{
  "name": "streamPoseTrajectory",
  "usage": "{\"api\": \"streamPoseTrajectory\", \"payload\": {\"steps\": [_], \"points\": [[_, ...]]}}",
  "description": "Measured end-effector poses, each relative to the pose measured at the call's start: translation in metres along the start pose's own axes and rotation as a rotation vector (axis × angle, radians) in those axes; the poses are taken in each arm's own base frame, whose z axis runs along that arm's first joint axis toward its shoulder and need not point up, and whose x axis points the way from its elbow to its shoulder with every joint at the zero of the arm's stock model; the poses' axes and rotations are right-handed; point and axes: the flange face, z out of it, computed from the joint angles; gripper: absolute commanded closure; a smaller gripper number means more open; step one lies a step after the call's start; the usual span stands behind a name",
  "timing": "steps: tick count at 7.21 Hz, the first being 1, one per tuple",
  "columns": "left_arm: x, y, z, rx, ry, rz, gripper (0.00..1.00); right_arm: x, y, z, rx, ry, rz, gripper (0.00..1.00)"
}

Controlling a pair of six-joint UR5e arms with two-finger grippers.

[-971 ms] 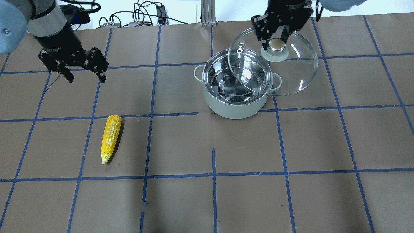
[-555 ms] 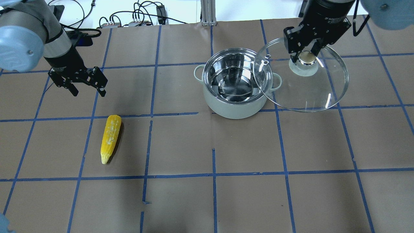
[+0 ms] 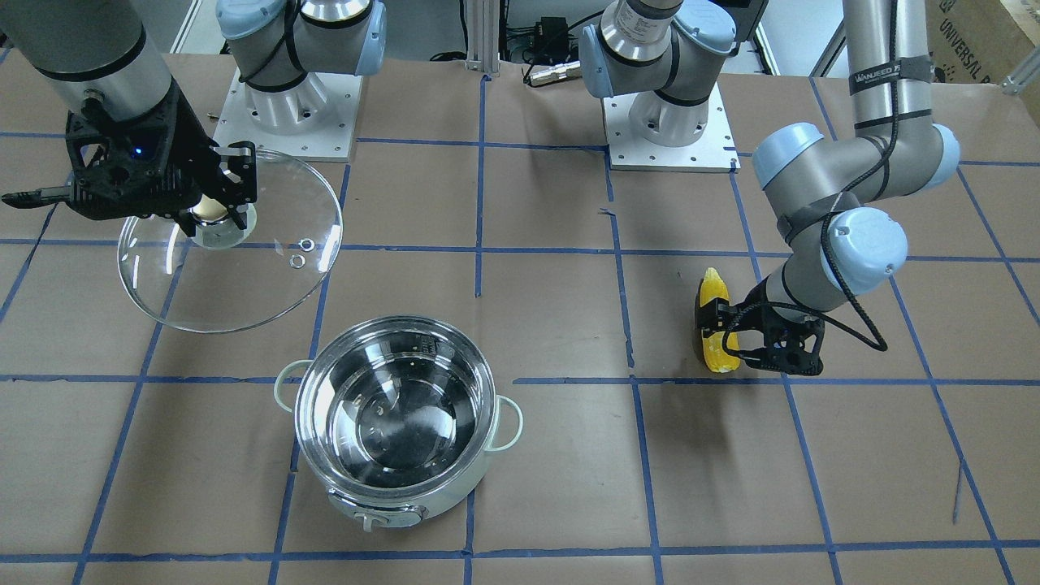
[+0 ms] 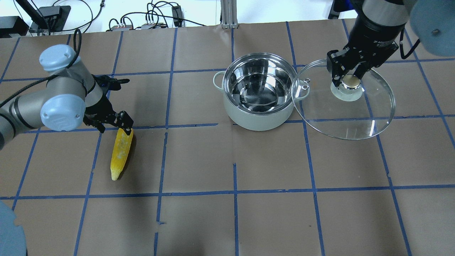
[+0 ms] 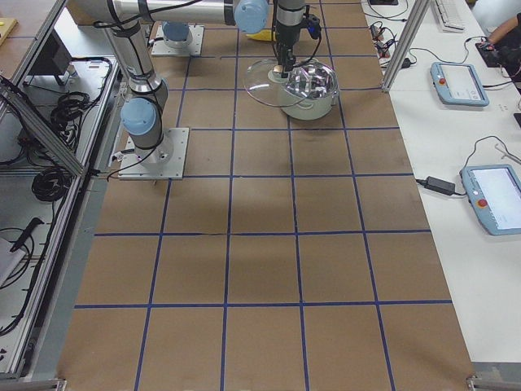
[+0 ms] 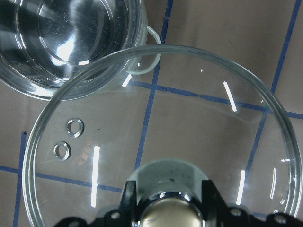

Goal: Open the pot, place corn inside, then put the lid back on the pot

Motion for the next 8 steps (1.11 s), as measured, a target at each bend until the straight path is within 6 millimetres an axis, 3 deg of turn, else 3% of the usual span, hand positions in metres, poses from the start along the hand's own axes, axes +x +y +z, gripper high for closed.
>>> {"api": "streamPoseTrajectory", "payload": {"steps": [1, 3, 5, 6, 7, 8], "points": [[0.001, 0.005, 0.016, -0.003, -0.001, 0.0, 0.41, 0.001, 0.003, 0.007, -0.013, -0.003, 0.001, 0.75], [0.004, 0.01, 0.028, -0.018, 0.004, -0.001, 0.77, 0.004, 0.011, 0.015, -0.028, -0.002, 0.0, 0.75], [0.005, 0.008, 0.024, -0.011, 0.002, -0.002, 0.8, 0.008, 0.014, 0.016, -0.033, 0.013, 0.002, 0.75], [0.008, 0.004, 0.013, 0.007, -0.001, -0.006, 0.8, 0.01, 0.015, 0.015, -0.037, 0.028, 0.002, 0.75], [0.017, -0.001, -0.005, 0.023, 0.008, -0.017, 0.8, 0.011, 0.015, 0.015, -0.039, 0.036, 0.002, 0.75], [0.038, -0.007, -0.033, 0.044, 0.018, -0.017, 0.8, 0.012, 0.015, 0.015, -0.039, 0.04, 0.002, 0.75]]}}
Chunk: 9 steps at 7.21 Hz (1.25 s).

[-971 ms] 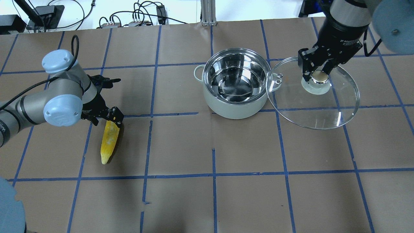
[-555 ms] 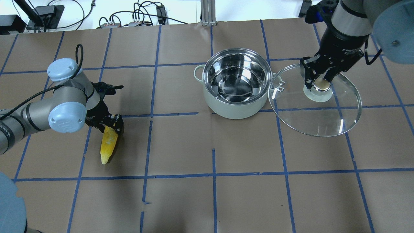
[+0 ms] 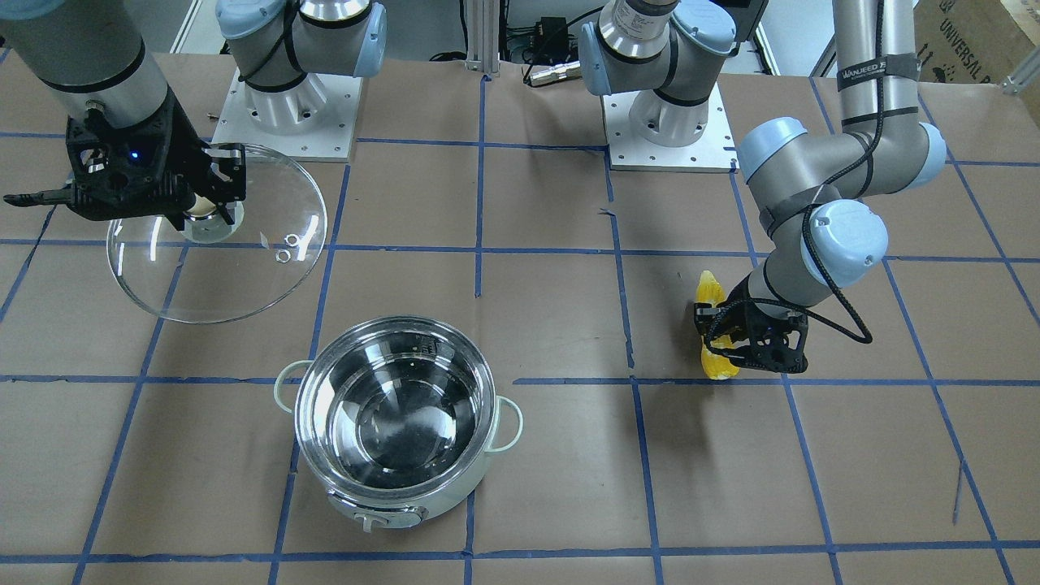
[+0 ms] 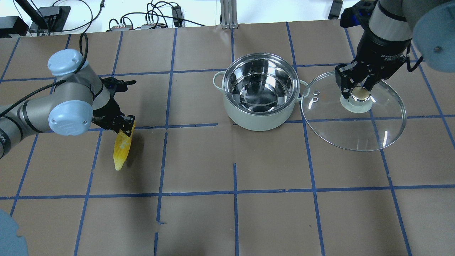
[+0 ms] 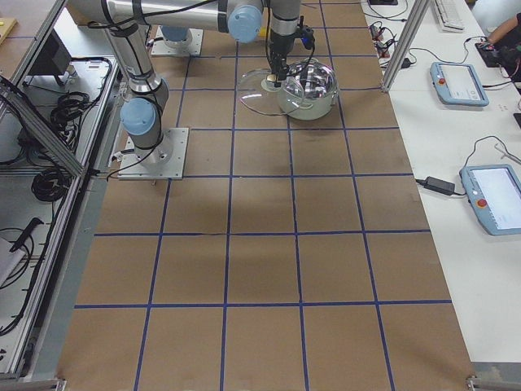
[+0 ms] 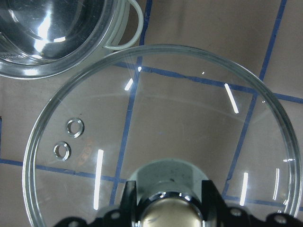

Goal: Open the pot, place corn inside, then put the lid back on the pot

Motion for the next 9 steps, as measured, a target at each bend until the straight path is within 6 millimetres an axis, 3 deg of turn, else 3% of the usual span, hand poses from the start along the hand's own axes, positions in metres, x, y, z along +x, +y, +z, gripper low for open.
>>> {"api": "streamPoseTrajectory", "payload": {"steps": [2, 4, 6, 8, 9], "points": [[0.063, -0.018, -0.055, 0.05, -0.009, 0.007, 0.8, 0.0, 0.0, 0.0, 0.001, 0.001, -0.001, 0.75], [0.132, -0.044, -0.098, 0.087, 0.0, -0.022, 0.8, 0.001, 0.0, 0.0, 0.0, 0.001, -0.006, 0.76], [0.224, -0.077, -0.134, 0.129, 0.079, -0.084, 0.79, 0.003, 0.0, 0.001, -0.008, 0.023, -0.012, 0.76], [0.309, -0.099, -0.157, 0.153, 0.126, -0.112, 0.79, 0.004, 0.0, 0.002, -0.013, 0.034, -0.012, 0.76], [0.34, -0.113, -0.151, 0.155, 0.133, -0.116, 0.79, 0.004, 0.0, 0.002, -0.015, 0.035, -0.012, 0.76]]}}
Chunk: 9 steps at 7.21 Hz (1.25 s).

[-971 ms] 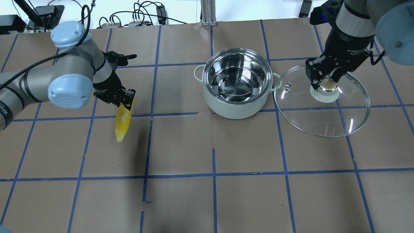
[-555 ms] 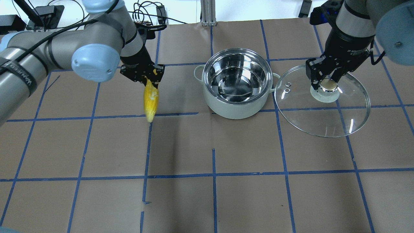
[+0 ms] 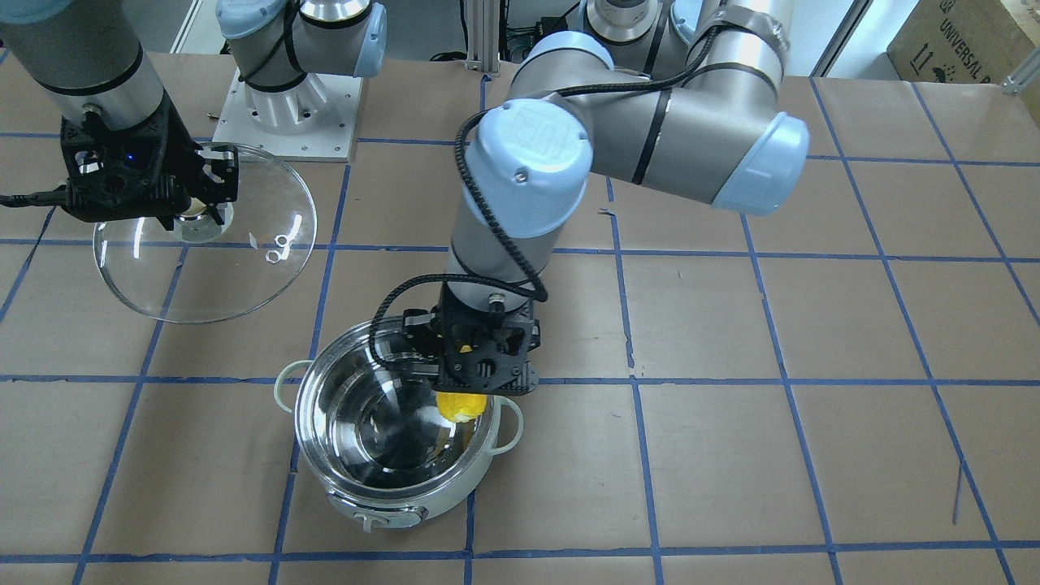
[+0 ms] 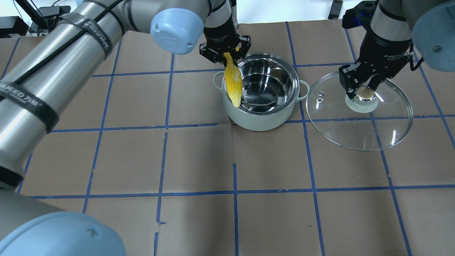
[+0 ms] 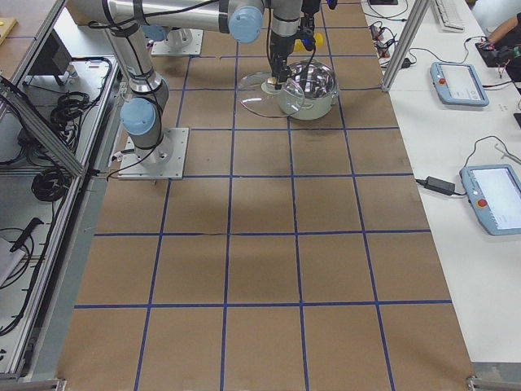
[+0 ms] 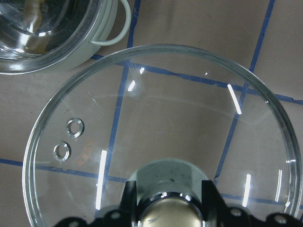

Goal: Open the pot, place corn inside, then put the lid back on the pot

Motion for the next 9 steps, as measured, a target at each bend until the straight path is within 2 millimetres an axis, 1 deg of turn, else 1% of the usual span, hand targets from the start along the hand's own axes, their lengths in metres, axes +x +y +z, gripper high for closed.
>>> {"api": "streamPoseTrajectory", "payload": {"steps": [1, 2, 3, 4, 5, 6, 7, 8, 9], "points": [[0.024, -0.01, 0.02, -0.001, -0.002, 0.009, 0.76, 0.0, 0.0, 0.0, -0.001, 0.001, -0.001, 0.76], [0.038, -0.02, 0.041, -0.008, -0.008, 0.021, 0.4, 0.0, 0.0, 0.0, -0.003, 0.002, -0.002, 0.76], [0.045, -0.026, 0.064, -0.027, -0.018, 0.028, 0.0, 0.001, 0.0, 0.001, -0.006, 0.009, -0.004, 0.76], [0.046, -0.027, 0.081, -0.051, -0.028, 0.03, 0.0, 0.002, 0.0, 0.001, -0.01, 0.017, -0.005, 0.76], [0.049, -0.025, 0.09, -0.069, -0.035, 0.034, 0.0, 0.002, 0.001, 0.001, -0.012, 0.021, -0.006, 0.76], [0.051, -0.022, 0.089, -0.077, -0.038, 0.037, 0.0, 0.002, 0.0, 0.002, -0.013, 0.023, -0.006, 0.76], [0.048, -0.022, 0.083, -0.076, -0.039, 0.036, 0.0, 0.002, 0.0, 0.002, -0.013, 0.023, -0.006, 0.76], [0.04, -0.024, 0.072, -0.079, -0.04, 0.037, 0.0, 0.002, 0.0, 0.002, -0.013, 0.022, -0.007, 0.75], [0.024, -0.027, 0.055, -0.089, -0.044, 0.044, 0.0, 0.001, 0.0, -0.001, -0.004, 0.021, -0.007, 0.74]]}}
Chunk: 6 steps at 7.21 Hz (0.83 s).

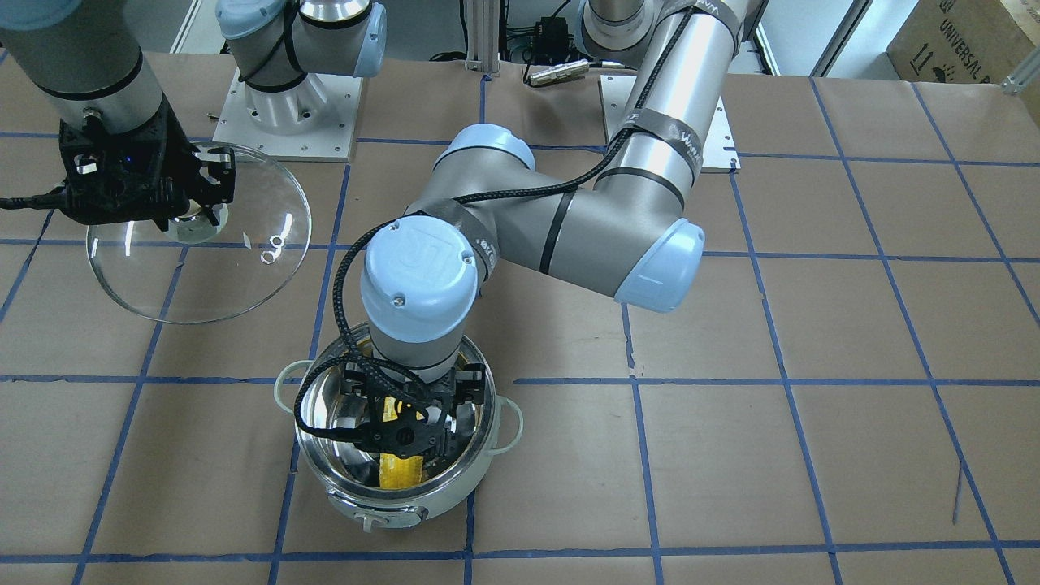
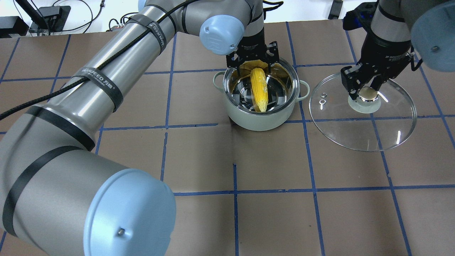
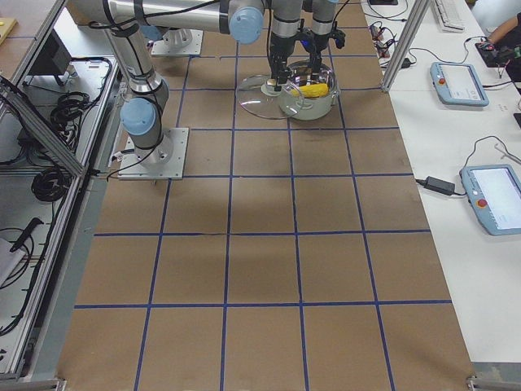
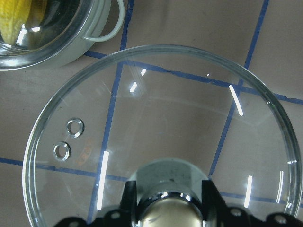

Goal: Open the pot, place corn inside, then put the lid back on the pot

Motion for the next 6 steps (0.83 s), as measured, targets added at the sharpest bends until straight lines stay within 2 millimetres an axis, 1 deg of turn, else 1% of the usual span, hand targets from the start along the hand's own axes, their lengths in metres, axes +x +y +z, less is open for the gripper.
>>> {"api": "streamPoseTrajectory", "payload": {"steps": [1, 2, 3, 4, 5, 6], "points": [[-0.025, 0.0, -0.025, -0.01, -0.007, 0.016, 0.0, -0.004, -0.002, -0.006, 0.028, -0.008, -0.001, 0.74], [-0.055, 0.003, -0.054, -0.011, -0.024, 0.04, 0.0, -0.015, -0.009, -0.009, 0.065, -0.035, -0.002, 0.74], [-0.09, 0.012, -0.083, -0.001, -0.045, 0.059, 0.0, -0.032, -0.02, -0.008, 0.089, -0.07, -0.004, 0.74], [-0.126, 0.026, -0.108, 0.009, -0.056, 0.064, 0.0, -0.052, -0.037, -0.008, 0.104, -0.085, -0.009, 0.74], [-0.163, 0.047, -0.13, 0.018, -0.06, 0.067, 0.0, -0.073, -0.058, -0.007, 0.107, -0.092, -0.016, 0.74], [-0.201, 0.072, -0.147, 0.024, -0.061, 0.07, 0.0, -0.092, -0.082, -0.002, 0.103, -0.098, -0.032, 0.74]]}}
